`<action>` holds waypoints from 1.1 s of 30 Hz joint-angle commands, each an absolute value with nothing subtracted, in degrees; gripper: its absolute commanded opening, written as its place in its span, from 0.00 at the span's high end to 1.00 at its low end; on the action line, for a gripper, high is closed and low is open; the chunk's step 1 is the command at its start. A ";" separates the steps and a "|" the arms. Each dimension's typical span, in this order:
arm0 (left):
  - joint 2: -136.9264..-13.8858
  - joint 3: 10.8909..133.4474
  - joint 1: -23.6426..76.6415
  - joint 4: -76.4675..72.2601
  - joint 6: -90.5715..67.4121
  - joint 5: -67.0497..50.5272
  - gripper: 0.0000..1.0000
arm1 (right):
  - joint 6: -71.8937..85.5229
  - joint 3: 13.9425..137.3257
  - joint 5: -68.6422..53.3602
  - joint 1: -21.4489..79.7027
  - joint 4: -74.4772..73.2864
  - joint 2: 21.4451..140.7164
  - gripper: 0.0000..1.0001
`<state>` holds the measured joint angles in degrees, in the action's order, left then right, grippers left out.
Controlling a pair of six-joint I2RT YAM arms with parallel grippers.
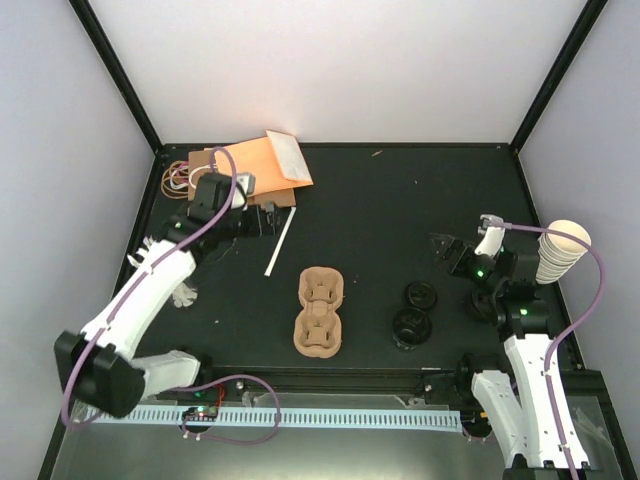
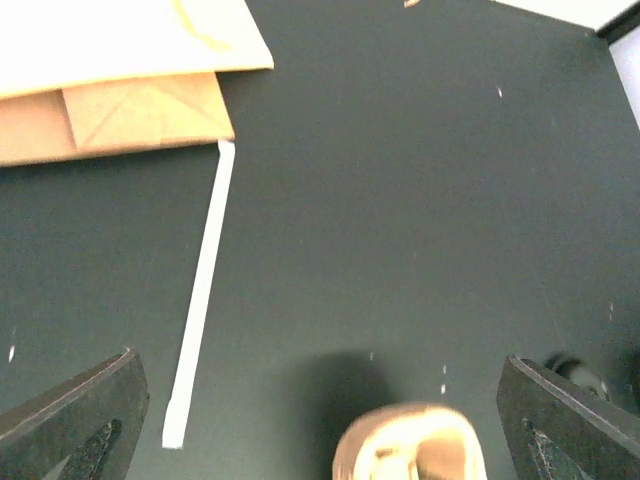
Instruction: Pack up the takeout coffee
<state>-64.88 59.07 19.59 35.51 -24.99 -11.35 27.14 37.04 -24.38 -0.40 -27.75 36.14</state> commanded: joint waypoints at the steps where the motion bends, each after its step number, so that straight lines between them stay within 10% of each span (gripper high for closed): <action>1: -75.51 68.45 19.69 32.57 -26.02 -6.40 0.02 | 27.60 36.95 -26.01 -0.47 -24.75 35.19 0.00; 13: -107.75 96.39 15.87 38.76 -26.60 -4.63 0.03 | 27.94 36.66 -25.39 -0.49 -25.65 32.33 0.00; 30: -118.95 100.15 9.85 31.00 -23.92 -18.23 0.07 | 27.68 37.18 -25.00 -0.49 -25.18 32.48 0.00; 33: -121.91 102.35 9.46 31.07 -24.03 -19.96 0.21 | 27.83 36.94 -24.78 -0.52 -24.98 32.41 0.00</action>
